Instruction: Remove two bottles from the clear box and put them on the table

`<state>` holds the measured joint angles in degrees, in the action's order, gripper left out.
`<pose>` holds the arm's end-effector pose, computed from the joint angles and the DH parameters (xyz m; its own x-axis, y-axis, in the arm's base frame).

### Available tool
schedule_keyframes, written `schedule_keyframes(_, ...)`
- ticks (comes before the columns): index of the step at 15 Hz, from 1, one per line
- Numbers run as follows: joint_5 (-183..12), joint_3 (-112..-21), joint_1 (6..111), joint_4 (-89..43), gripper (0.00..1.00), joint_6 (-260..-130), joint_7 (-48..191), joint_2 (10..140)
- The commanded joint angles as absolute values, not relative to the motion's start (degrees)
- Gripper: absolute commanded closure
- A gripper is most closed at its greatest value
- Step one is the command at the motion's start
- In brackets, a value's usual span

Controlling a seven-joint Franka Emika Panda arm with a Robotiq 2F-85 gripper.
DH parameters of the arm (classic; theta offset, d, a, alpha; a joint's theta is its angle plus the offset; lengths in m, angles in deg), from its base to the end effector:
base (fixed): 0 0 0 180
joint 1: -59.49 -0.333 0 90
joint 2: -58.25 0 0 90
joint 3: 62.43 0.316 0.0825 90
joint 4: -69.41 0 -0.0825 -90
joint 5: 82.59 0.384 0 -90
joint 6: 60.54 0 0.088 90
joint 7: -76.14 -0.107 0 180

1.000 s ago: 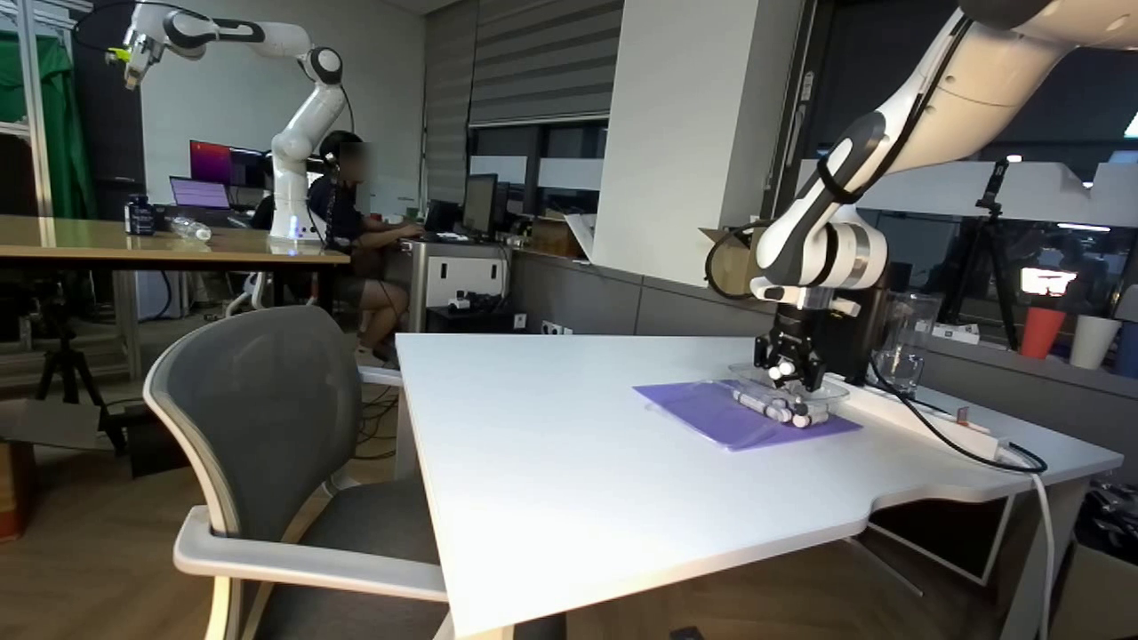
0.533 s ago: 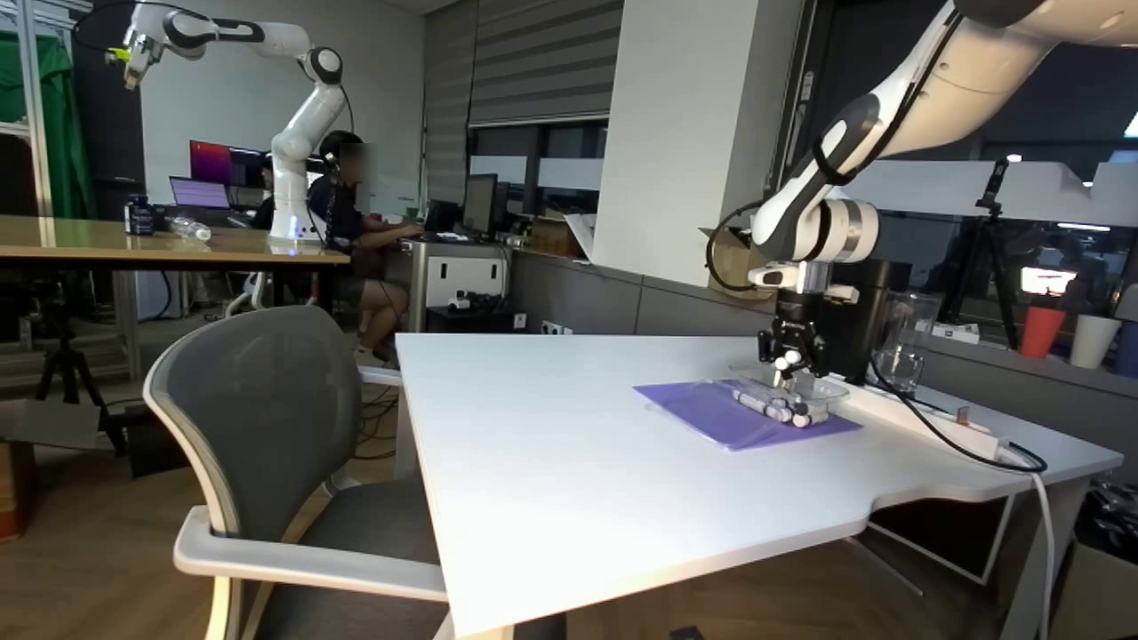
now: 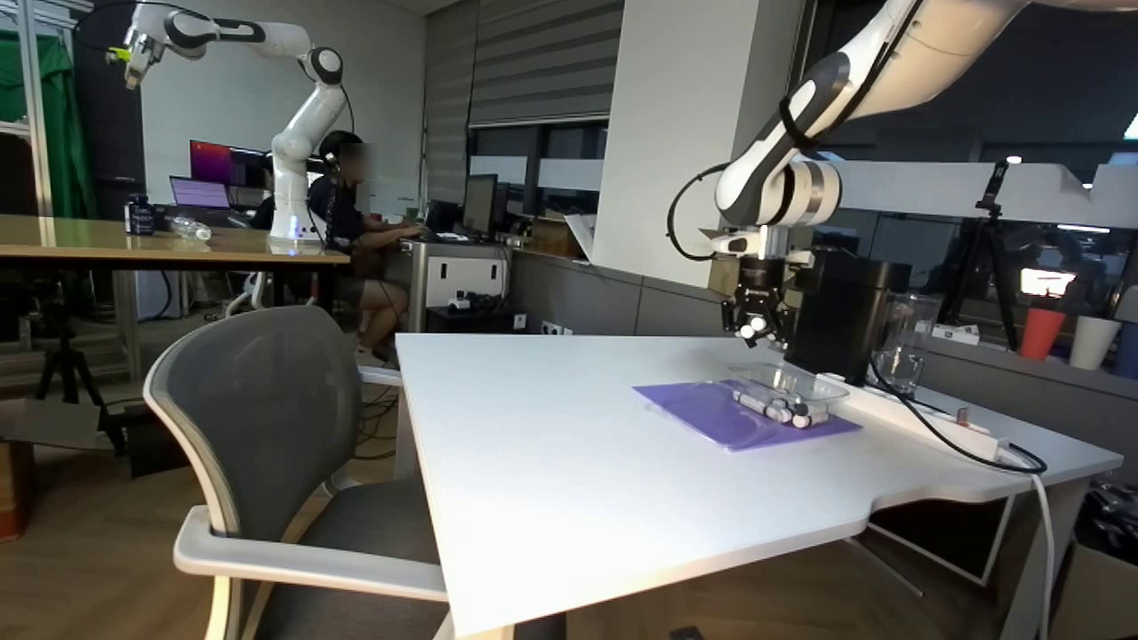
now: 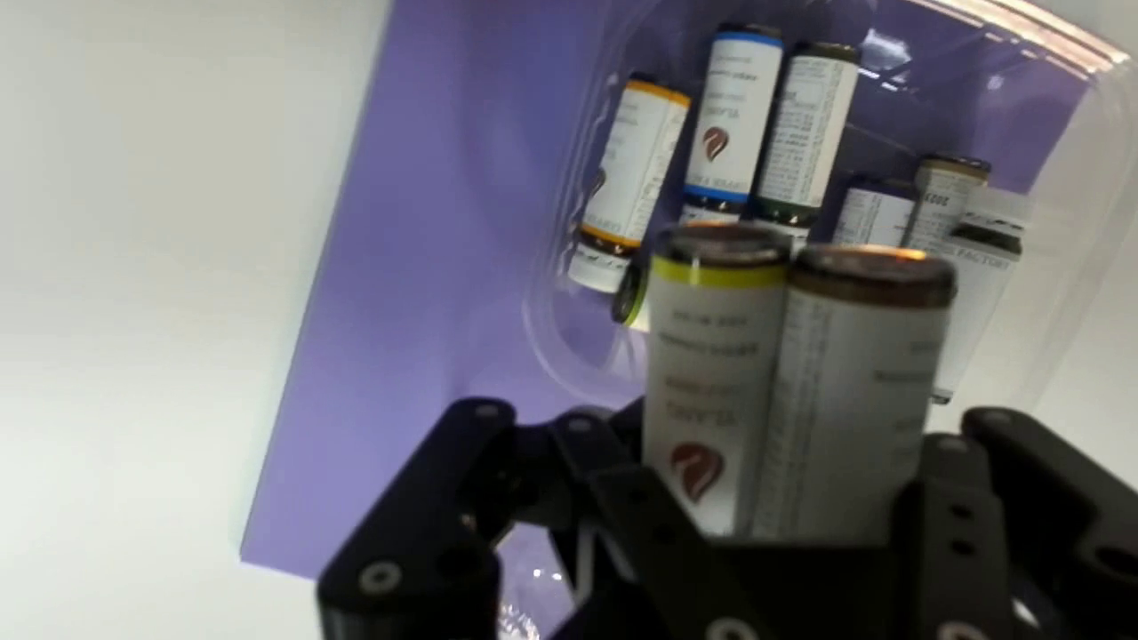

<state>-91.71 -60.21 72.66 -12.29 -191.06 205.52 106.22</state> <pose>0.7130 -0.1473 0.1964 -0.5527 0.8295 -0.0798 0.8334 0.5504 -0.0502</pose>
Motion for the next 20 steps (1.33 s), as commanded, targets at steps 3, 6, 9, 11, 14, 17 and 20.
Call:
schedule_keyframes(3,-90.02,-55.43,72.38,-25.10,1.00,-198.55,215.78,97.40)
schedule_keyframes(6,-87.37,-51.32,72.72,-32.22,1.00,-202.12,223.09,95.54)
schedule_keyframes(9,-83.72,-46.66,72.51,-38.48,1.00,-204.64,230.52,95.44)
schedule_keyframes(11,-92.55,-34.66,79.92,-41.89,1.00,-205.57,226.12,97.04)
schedule_keyframes(14,-99.68,-23.89,86.69,-47.02,1.00,-206.26,225.38,99.82)
schedule_keyframes(17,-103.26,-20.09,90.59,-51.01,1.00,-205.58,225.34,101.58)
schedule_keyframes(20,-106.17,-20.40,92.33,-53.12,1.00,-205.29,225.37,102.67)
